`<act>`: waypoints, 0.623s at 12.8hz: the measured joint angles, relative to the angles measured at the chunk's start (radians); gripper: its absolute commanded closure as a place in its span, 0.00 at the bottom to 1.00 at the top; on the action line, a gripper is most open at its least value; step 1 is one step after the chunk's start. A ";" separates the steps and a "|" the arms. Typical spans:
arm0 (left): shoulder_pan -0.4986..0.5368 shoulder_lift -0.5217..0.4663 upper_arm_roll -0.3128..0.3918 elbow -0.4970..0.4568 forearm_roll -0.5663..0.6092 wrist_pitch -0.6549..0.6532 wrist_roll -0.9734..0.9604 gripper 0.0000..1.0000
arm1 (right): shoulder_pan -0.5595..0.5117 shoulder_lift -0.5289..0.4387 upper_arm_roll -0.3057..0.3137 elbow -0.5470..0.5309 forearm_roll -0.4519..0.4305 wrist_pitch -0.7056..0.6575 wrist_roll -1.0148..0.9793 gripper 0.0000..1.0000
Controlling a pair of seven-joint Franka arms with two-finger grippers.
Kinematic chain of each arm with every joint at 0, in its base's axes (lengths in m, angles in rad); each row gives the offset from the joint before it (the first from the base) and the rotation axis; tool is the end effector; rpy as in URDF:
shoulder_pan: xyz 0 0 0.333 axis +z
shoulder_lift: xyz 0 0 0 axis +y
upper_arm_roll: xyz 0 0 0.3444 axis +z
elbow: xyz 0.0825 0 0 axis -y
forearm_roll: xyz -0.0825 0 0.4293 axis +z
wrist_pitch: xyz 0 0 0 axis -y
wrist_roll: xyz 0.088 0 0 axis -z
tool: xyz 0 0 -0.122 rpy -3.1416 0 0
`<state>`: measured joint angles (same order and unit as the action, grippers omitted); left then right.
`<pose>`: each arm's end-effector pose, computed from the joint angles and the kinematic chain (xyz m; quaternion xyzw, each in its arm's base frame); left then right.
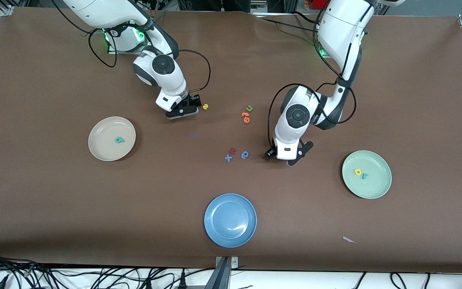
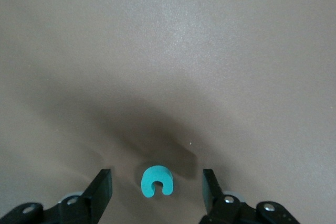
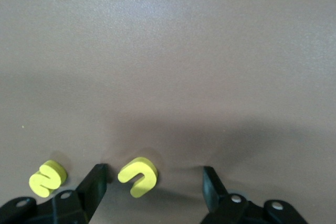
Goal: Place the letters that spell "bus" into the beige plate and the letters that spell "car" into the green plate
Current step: 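Grasp the teal c-shaped letter with the left gripper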
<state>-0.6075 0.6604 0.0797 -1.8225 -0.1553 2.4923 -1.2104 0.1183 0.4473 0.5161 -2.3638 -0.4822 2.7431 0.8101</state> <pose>0.5980 -0.3521 0.1455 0.9230 0.3841 -0.0131 0.0200 0.4053 0.3435 0.1349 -0.9934 -0.1125 -0.0033 0.0209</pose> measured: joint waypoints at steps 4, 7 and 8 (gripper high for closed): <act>-0.001 0.008 0.000 0.000 0.000 0.007 -0.022 0.49 | 0.003 0.001 0.000 0.005 -0.020 0.000 0.000 0.35; -0.001 0.006 0.001 0.000 0.000 0.007 -0.033 0.54 | 0.004 0.001 0.000 0.006 -0.028 0.002 0.000 0.50; -0.001 0.006 0.001 0.000 0.000 0.007 -0.036 0.55 | 0.004 0.001 0.002 0.008 -0.028 0.006 0.000 0.55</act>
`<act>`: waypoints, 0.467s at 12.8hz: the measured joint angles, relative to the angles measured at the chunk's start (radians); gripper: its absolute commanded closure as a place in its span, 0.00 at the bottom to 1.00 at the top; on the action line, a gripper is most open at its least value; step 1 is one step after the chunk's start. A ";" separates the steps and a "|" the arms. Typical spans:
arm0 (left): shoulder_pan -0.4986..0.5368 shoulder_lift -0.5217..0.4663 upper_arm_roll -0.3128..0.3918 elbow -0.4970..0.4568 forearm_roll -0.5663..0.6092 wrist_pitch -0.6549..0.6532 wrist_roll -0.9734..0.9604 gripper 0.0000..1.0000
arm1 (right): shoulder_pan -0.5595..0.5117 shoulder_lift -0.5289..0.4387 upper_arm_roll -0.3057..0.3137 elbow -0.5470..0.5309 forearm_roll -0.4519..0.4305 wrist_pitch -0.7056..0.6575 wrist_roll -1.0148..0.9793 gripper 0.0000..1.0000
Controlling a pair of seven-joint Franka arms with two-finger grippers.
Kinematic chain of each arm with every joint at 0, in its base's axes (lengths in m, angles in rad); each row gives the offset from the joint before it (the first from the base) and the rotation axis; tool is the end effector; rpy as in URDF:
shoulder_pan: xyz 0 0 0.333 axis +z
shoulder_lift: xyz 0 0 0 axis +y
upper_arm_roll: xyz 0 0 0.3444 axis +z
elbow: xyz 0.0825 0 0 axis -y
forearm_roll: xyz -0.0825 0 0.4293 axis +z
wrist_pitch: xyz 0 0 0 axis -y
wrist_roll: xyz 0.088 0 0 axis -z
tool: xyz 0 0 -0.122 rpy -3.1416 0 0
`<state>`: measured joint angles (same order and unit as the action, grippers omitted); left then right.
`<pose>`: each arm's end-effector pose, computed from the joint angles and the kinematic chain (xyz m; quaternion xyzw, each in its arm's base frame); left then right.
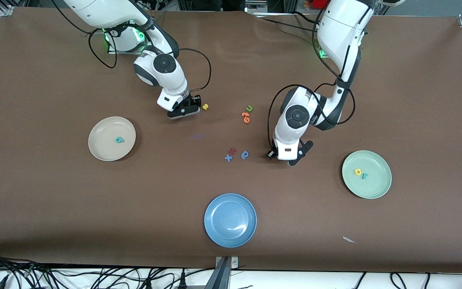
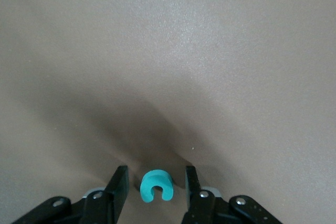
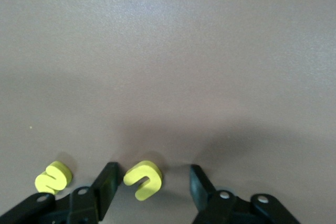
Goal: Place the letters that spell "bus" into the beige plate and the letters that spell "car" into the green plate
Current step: 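Grasp the teal c-shaped letter with the left gripper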
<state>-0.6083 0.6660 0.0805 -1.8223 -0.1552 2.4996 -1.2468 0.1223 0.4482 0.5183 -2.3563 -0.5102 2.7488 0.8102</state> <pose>0.5980 -0.3519 0.1424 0.9158 0.4009 -0.0122 0.0200 0.4059 0.3488 0.1376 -0.9915 -0.1273 -0.0123 0.0220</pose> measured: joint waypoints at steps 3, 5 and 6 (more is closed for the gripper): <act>0.000 -0.002 0.000 0.000 0.000 0.000 -0.007 0.65 | 0.001 0.000 0.002 0.003 0.000 0.005 0.000 0.80; -0.001 -0.002 0.000 0.000 0.000 -0.001 -0.010 0.68 | 0.001 -0.004 0.004 0.003 0.000 0.004 0.000 0.94; -0.001 -0.002 0.000 0.000 0.000 -0.001 -0.010 0.69 | 0.001 -0.010 0.004 0.003 0.000 0.004 0.000 0.99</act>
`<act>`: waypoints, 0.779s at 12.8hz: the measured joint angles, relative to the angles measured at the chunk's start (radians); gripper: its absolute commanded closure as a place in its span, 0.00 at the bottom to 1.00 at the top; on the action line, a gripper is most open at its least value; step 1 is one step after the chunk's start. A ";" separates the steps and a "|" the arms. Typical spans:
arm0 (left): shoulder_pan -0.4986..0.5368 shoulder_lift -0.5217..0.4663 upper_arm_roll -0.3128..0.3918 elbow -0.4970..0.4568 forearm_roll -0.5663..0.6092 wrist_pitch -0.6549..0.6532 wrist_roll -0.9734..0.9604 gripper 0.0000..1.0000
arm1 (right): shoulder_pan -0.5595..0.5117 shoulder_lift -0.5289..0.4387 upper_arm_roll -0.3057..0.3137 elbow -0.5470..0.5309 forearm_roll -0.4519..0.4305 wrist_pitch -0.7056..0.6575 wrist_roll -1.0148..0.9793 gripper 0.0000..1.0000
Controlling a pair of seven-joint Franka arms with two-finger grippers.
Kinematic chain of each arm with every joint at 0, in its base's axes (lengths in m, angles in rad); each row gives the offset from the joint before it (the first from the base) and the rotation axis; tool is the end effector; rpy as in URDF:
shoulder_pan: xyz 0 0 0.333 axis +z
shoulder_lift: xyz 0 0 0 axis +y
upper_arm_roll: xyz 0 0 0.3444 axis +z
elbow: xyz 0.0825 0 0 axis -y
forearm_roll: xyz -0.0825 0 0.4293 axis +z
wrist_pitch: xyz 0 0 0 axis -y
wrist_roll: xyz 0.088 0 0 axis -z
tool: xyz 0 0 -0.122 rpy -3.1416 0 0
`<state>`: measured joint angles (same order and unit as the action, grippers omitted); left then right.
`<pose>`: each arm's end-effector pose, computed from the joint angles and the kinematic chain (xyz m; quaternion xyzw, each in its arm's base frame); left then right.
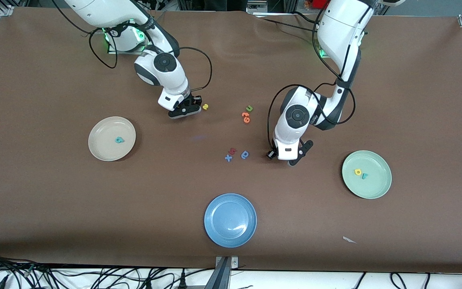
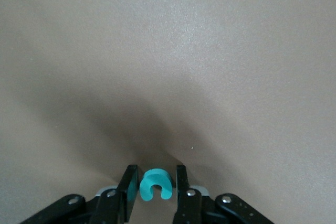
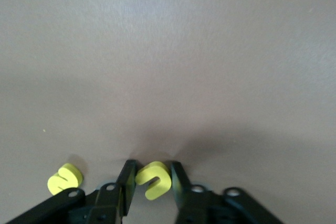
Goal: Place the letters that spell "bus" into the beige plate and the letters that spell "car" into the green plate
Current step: 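Grasp the teal c-shaped letter with the left gripper, then place the yellow letter on the beige plate while the left gripper releases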
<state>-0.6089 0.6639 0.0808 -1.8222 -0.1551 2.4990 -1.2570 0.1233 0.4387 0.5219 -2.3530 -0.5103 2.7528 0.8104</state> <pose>0.5982 -0.3523 0.1439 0.9139 0.4053 -0.0119 0.0206 0.4079 0.3522 0.1438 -0.9911 -0.1291 -0.0197 0.0251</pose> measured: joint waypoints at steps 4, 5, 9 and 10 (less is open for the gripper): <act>-0.004 -0.001 0.003 0.000 0.001 -0.002 0.000 0.77 | -0.001 -0.002 -0.008 0.006 -0.002 -0.010 -0.003 1.00; -0.005 -0.001 0.004 0.000 0.002 -0.002 0.000 0.79 | -0.003 -0.007 -0.011 0.010 -0.004 -0.022 -0.009 1.00; -0.006 -0.001 0.004 0.001 0.002 -0.002 0.010 0.82 | -0.081 -0.105 -0.018 0.023 -0.005 -0.154 -0.164 1.00; -0.006 0.000 0.005 0.005 0.002 -0.002 0.020 0.83 | -0.114 -0.137 -0.018 0.023 -0.005 -0.193 -0.226 0.99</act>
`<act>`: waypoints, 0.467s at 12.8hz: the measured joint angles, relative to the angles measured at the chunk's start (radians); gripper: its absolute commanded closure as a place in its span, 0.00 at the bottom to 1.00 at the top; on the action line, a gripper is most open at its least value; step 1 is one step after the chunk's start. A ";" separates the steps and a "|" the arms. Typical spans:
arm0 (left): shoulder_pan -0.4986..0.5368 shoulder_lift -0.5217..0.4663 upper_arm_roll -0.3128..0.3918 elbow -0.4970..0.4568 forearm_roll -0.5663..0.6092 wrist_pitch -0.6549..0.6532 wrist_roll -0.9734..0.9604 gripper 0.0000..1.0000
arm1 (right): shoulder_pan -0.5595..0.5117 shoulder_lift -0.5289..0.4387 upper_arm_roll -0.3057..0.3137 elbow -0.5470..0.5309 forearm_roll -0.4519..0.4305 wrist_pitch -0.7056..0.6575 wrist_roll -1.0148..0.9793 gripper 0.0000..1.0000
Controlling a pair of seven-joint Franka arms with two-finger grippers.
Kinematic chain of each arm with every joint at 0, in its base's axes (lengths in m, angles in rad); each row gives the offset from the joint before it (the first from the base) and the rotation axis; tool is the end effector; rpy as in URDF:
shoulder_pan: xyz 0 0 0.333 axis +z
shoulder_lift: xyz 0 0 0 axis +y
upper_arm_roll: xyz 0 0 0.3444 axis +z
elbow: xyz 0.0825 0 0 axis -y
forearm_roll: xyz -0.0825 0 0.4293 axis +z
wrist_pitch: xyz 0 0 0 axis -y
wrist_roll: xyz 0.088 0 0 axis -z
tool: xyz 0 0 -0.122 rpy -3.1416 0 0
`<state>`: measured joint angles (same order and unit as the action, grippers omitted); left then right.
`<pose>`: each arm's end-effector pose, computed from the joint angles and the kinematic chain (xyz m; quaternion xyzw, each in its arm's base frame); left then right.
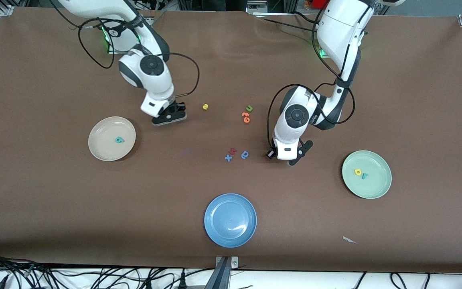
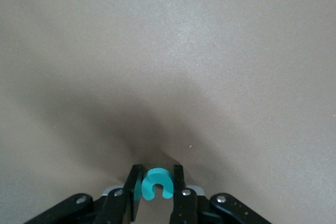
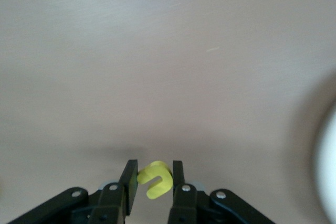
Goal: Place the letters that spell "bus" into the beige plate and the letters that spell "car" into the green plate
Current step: 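Place the yellow letter on the beige plate while the left gripper releases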
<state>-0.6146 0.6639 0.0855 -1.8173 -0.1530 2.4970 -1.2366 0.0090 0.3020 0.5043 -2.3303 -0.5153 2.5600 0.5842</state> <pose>0.5992 -0.3541 0.1459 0.9188 0.3941 -0.0092 0.0207 0.4698 0.2793 0.1956 0.9829 0.1720 0.0321 0.0578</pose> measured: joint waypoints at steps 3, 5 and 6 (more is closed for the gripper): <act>0.013 0.000 0.015 0.038 0.000 -0.068 0.101 0.83 | -0.099 -0.061 0.000 -0.006 0.000 -0.072 -0.192 0.98; 0.056 0.000 0.026 0.097 0.032 -0.191 0.280 0.83 | -0.198 -0.086 -0.002 -0.010 0.000 -0.099 -0.364 0.96; 0.089 -0.001 0.028 0.123 0.057 -0.240 0.378 0.83 | -0.255 -0.091 -0.004 -0.010 0.000 -0.101 -0.441 0.94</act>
<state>-0.5260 0.6626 0.1136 -1.6947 -0.0962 2.2569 -0.8586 -0.2456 0.2107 0.5006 -2.3404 -0.5153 2.4594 0.1436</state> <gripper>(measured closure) 0.722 0.692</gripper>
